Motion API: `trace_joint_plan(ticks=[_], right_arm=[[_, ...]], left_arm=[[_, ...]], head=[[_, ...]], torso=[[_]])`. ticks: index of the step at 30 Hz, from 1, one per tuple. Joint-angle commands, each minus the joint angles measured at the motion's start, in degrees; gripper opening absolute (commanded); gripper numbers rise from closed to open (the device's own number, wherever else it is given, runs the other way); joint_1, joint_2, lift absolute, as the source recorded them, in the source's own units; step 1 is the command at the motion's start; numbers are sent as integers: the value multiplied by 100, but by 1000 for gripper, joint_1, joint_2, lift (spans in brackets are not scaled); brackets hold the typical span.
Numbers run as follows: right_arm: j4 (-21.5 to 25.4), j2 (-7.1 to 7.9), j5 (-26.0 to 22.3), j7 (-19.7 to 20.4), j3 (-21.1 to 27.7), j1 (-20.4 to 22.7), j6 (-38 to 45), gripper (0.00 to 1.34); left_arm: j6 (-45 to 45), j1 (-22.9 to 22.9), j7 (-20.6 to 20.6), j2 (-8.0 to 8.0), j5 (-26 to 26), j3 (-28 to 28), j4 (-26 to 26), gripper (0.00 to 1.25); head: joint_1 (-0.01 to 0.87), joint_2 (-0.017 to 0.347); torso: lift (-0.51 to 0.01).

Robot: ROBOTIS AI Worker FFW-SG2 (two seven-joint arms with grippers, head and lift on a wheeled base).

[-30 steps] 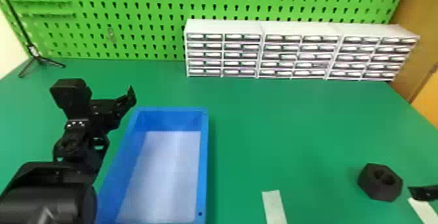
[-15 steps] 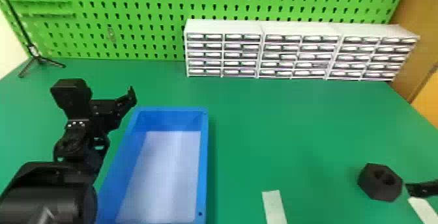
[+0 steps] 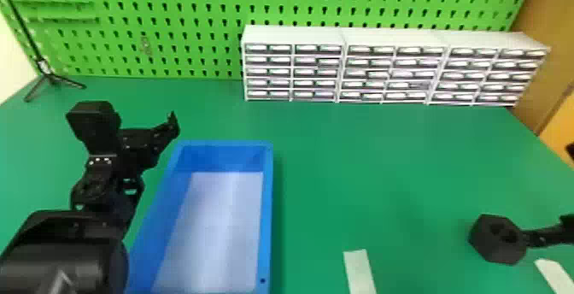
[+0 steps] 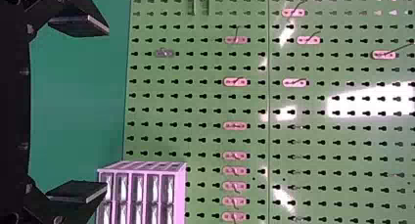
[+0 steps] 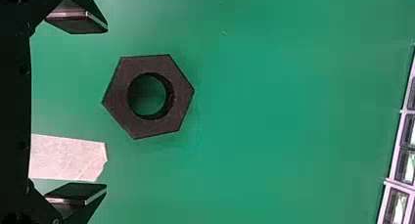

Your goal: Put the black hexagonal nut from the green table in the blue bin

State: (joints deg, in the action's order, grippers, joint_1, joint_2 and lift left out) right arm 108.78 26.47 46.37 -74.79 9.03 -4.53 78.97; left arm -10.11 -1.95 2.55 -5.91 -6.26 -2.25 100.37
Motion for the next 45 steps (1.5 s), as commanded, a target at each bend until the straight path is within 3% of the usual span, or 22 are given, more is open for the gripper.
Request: trace_joint_plan(ticks=[1, 17, 28, 45], right_arm=[[-349, -54, 65, 0, -51, -250, -198, 1187], [-1359, -124, 293, 18, -156, -751, -751, 1187], [-2177, -361, -58, 668, -226, -1199, -1138, 1187], [-2783, -388, -419, 1204, -191, -1314, -1419, 1187]], left_arm=[[0, -7, 0, 2, -7, -3, 0, 1085], [0, -33, 0, 2, -16, -3, 0, 1085], [0, -42, 27, 2, -16, 14, -9, 1085], [9, -33, 27, 2, -33, -3, -9, 1085]], head=[[686, 28], [686, 28], [686, 28], [686, 28]], torso=[[-96], [-96], [-96], [-96]])
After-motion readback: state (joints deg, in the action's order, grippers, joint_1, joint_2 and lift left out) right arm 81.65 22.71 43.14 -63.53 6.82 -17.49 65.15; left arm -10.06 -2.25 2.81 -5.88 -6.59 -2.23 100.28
